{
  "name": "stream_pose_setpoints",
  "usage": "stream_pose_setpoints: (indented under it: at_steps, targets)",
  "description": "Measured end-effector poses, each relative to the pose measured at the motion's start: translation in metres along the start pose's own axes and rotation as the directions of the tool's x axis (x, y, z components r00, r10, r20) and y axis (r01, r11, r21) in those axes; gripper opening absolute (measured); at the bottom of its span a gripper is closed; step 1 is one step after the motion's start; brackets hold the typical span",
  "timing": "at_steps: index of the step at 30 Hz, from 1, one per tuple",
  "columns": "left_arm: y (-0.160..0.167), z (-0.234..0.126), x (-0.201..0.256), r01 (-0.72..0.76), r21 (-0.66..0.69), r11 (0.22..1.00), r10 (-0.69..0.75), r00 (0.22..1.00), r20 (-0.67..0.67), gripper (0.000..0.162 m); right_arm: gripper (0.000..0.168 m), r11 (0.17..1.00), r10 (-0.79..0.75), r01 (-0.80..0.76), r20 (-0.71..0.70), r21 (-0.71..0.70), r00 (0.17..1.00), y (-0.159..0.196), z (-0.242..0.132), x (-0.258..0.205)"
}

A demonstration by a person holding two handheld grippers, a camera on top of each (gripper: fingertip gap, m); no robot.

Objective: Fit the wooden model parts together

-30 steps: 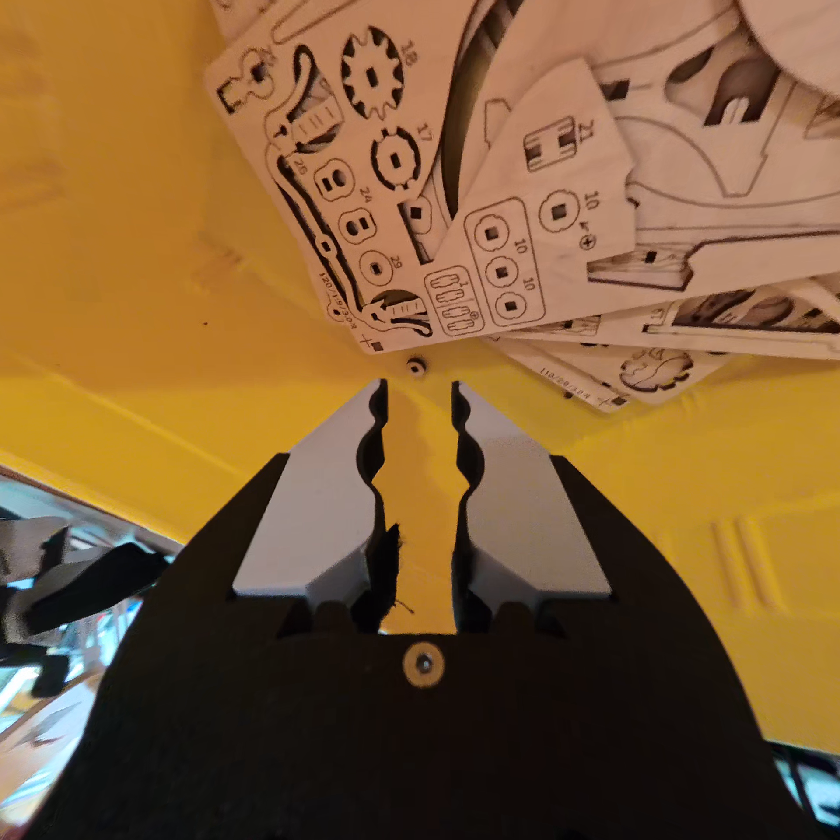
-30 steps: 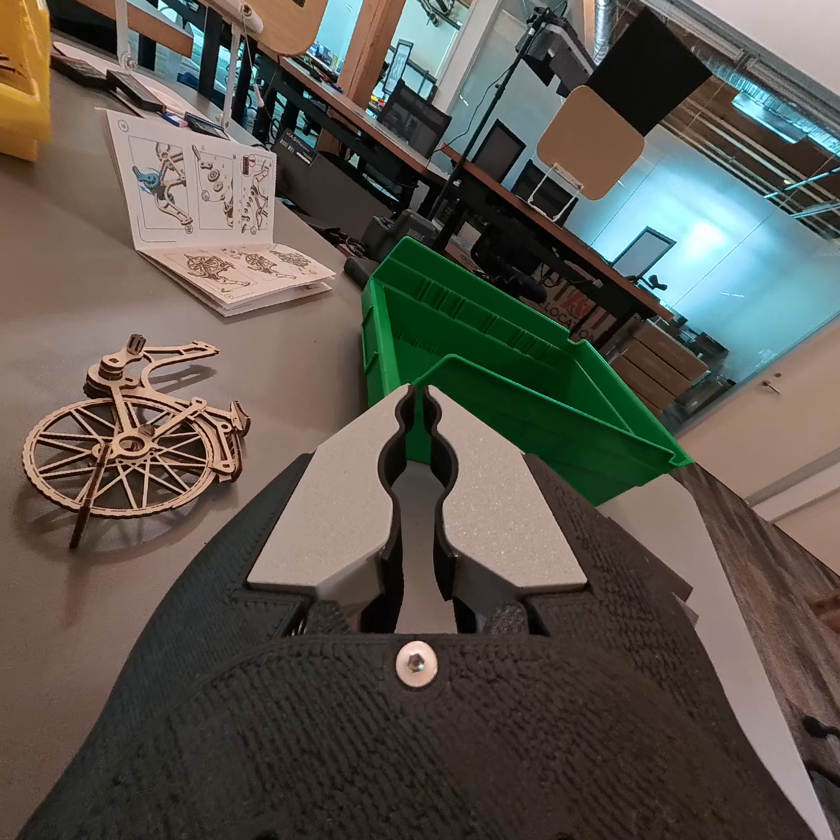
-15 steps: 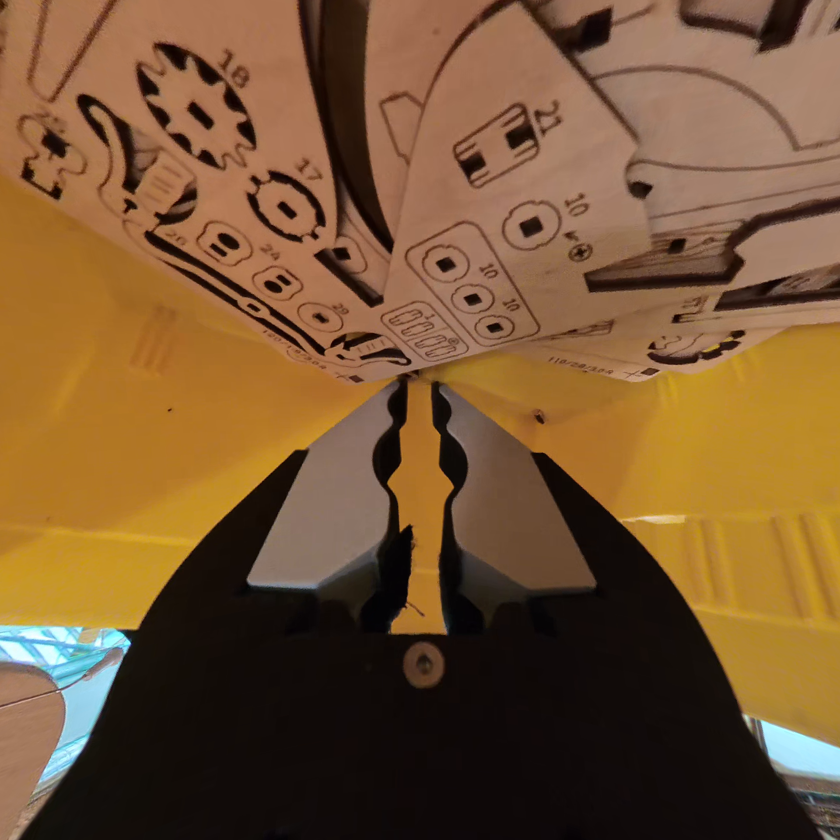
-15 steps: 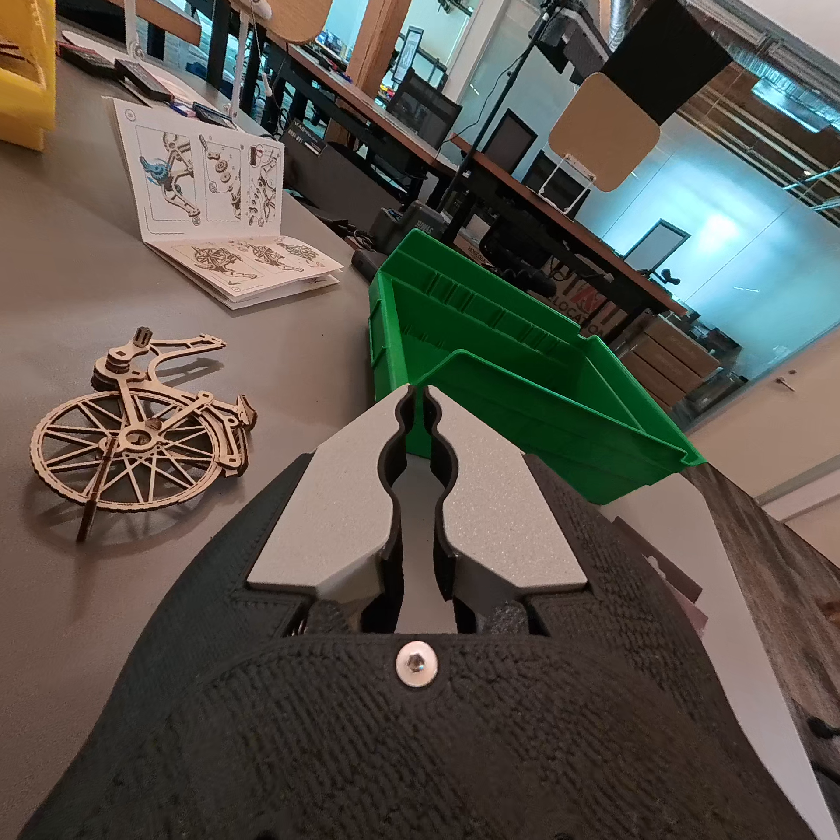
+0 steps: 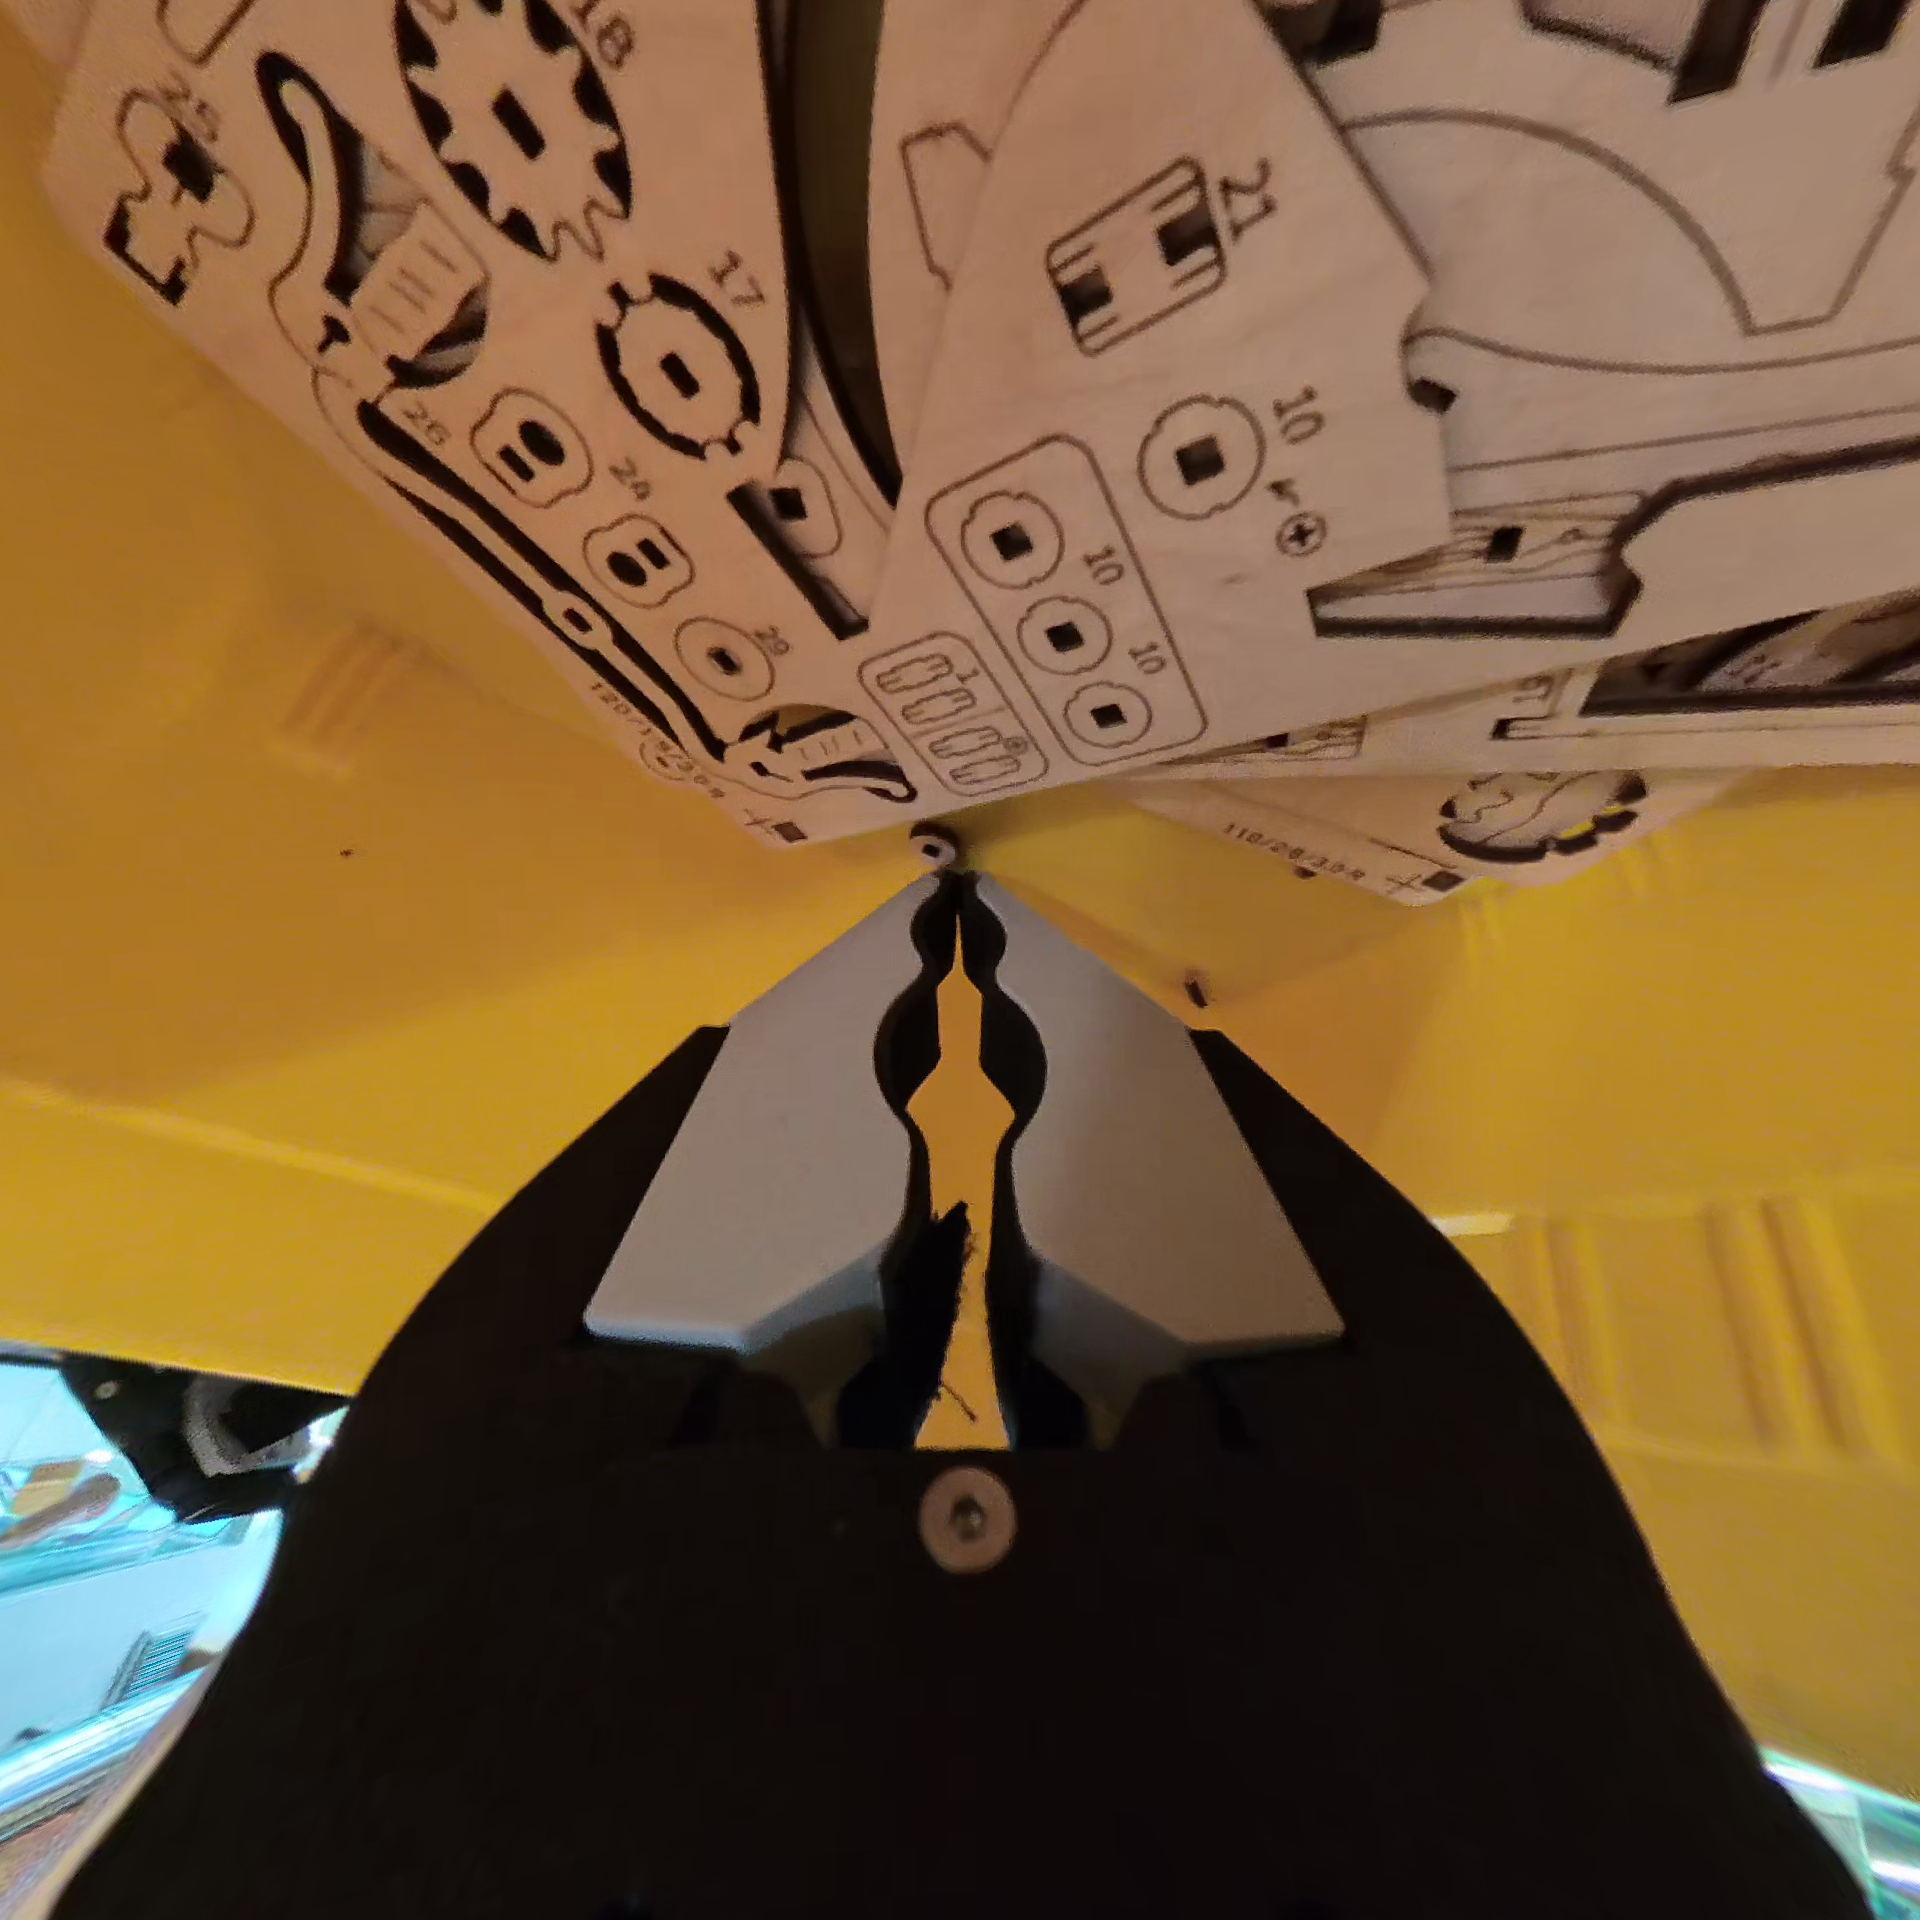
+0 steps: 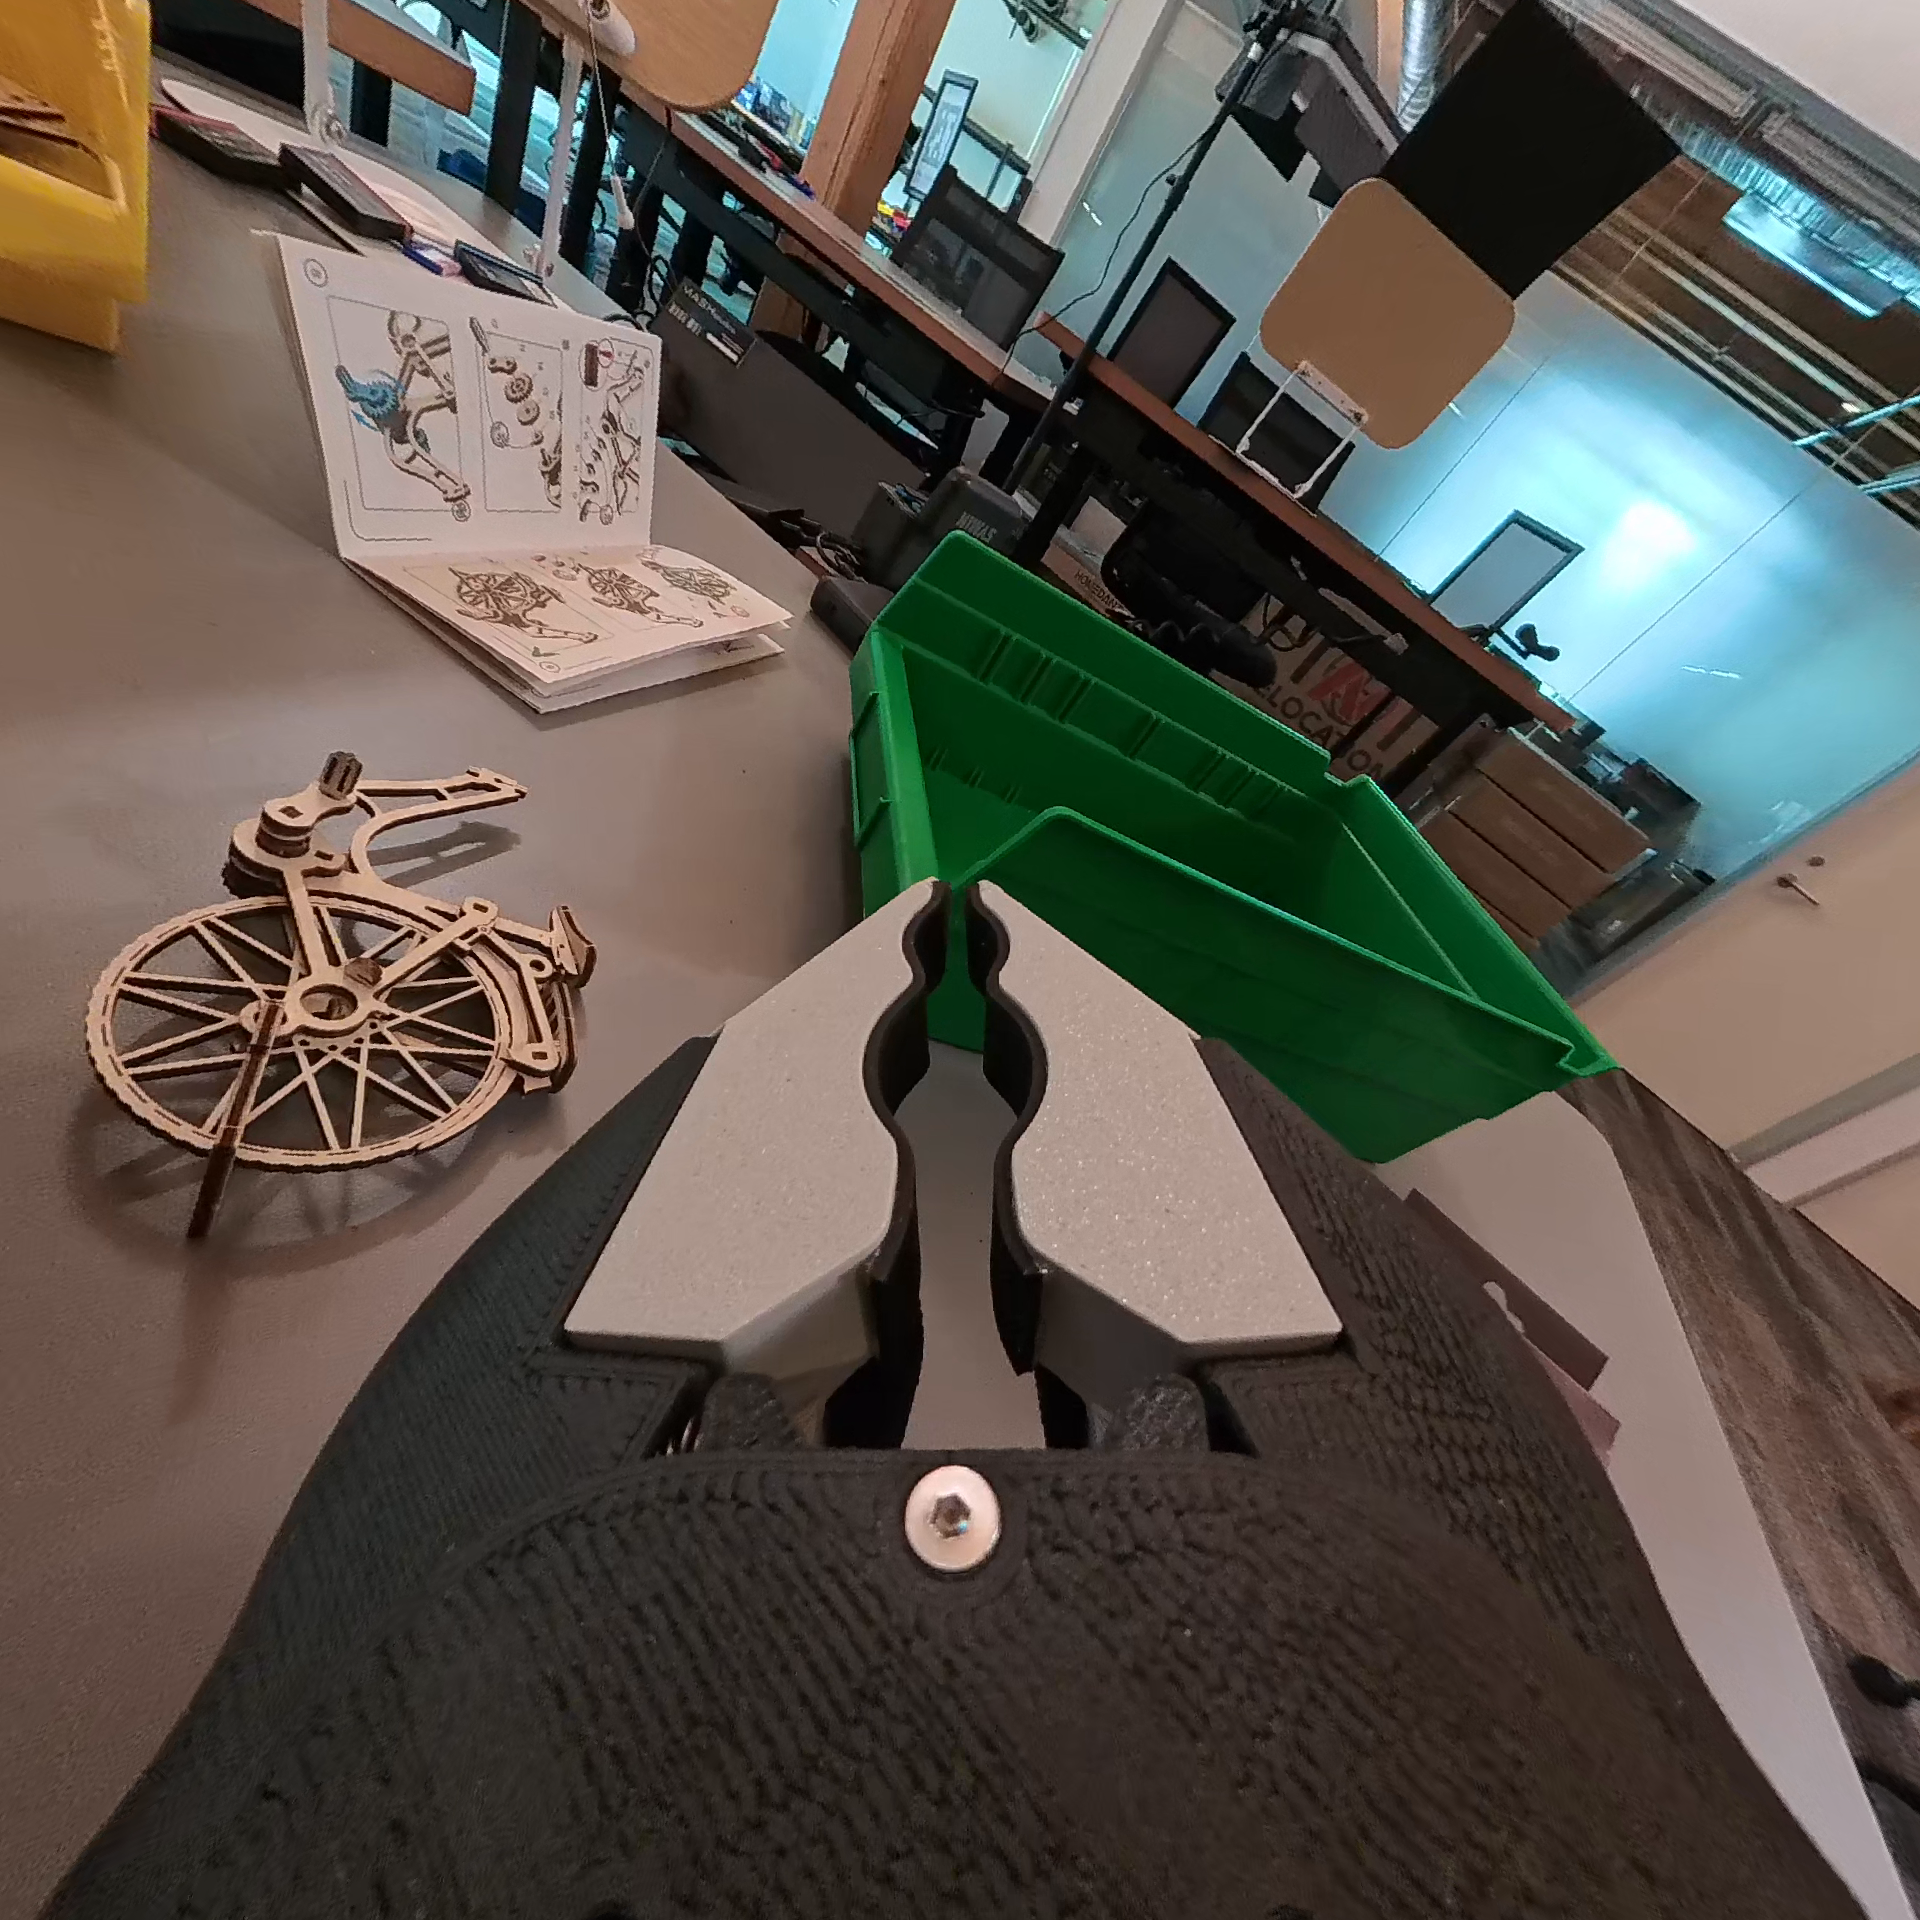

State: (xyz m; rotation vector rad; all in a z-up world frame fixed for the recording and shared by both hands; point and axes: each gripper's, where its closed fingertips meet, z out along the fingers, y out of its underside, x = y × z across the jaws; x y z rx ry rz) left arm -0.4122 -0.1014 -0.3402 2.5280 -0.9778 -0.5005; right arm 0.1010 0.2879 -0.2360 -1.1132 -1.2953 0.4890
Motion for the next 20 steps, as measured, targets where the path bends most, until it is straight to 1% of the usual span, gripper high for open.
stream_pose_setpoints:
  at_steps: [1, 4, 6, 8, 9, 11, 15, 18, 19, 20]
  targets:
    - [0.0003, -0.0003, 0.0018, 0.010, 0.009, 1.000, -0.010, 1.000, -0.001, 0.000, 0.000, 1.000, 0.000, 0.000, 0.001, 0.001, 1.000, -0.0004, -0.0001, -0.0001]
    - [0.0009, -0.0021, 0.0034, 0.041, 0.044, 0.998, -0.042, 0.999, 0.016, 0.000, 0.001, 1.000, -0.002, 0.002, 0.003, 0.002, 1.000, -0.0008, 0.0000, -0.0008]
    - [-0.0030, -0.0048, -0.0005, 0.085, 0.099, 0.991, -0.089, 0.995, 0.036, 0.000, 0.001, 1.000, -0.002, 0.002, 0.007, -0.002, 1.000, -0.0001, 0.0004, -0.0015]
    - [-0.0049, -0.0062, 0.0001, 0.124, 0.129, 0.984, -0.126, 0.992, 0.007, 0.001, 0.001, 1.000, -0.002, 0.003, 0.010, -0.004, 1.000, 0.0003, 0.0009, -0.0021]
    - [-0.0069, -0.0070, 0.0003, 0.127, 0.141, 0.982, -0.128, 0.992, -0.002, 0.006, 0.001, 1.000, -0.002, 0.002, 0.012, -0.007, 1.000, 0.0009, 0.0011, -0.0024]
    - [-0.0084, -0.0068, -0.0001, 0.102, 0.133, 0.986, -0.102, 0.995, -0.002, 0.014, 0.001, 1.000, -0.001, 0.002, 0.014, -0.012, 1.000, 0.0020, 0.0016, -0.0028]
    - [-0.0080, -0.0060, -0.0054, 0.041, 0.076, 0.996, -0.043, 0.999, 0.023, 0.021, 0.001, 1.000, 0.000, 0.000, 0.019, -0.020, 1.000, 0.0037, 0.0027, -0.0037]
    - [-0.0064, -0.0041, -0.0059, 0.019, 0.040, 0.999, -0.019, 1.000, 0.008, 0.016, 0.000, 1.000, 0.000, 0.001, 0.024, -0.025, 1.000, 0.0047, 0.0033, -0.0047]
    - [-0.0053, -0.0028, -0.0057, 0.008, 0.023, 1.000, -0.008, 1.000, 0.004, 0.012, 0.001, 1.000, 0.000, 0.001, 0.025, -0.026, 1.000, 0.0048, 0.0034, -0.0049]
    - [-0.0036, -0.0008, -0.0053, -0.001, 0.003, 1.000, 0.001, 1.000, 0.002, 0.004, 0.001, 1.000, -0.001, 0.001, 0.026, -0.026, 1.000, 0.0049, 0.0036, -0.0052]
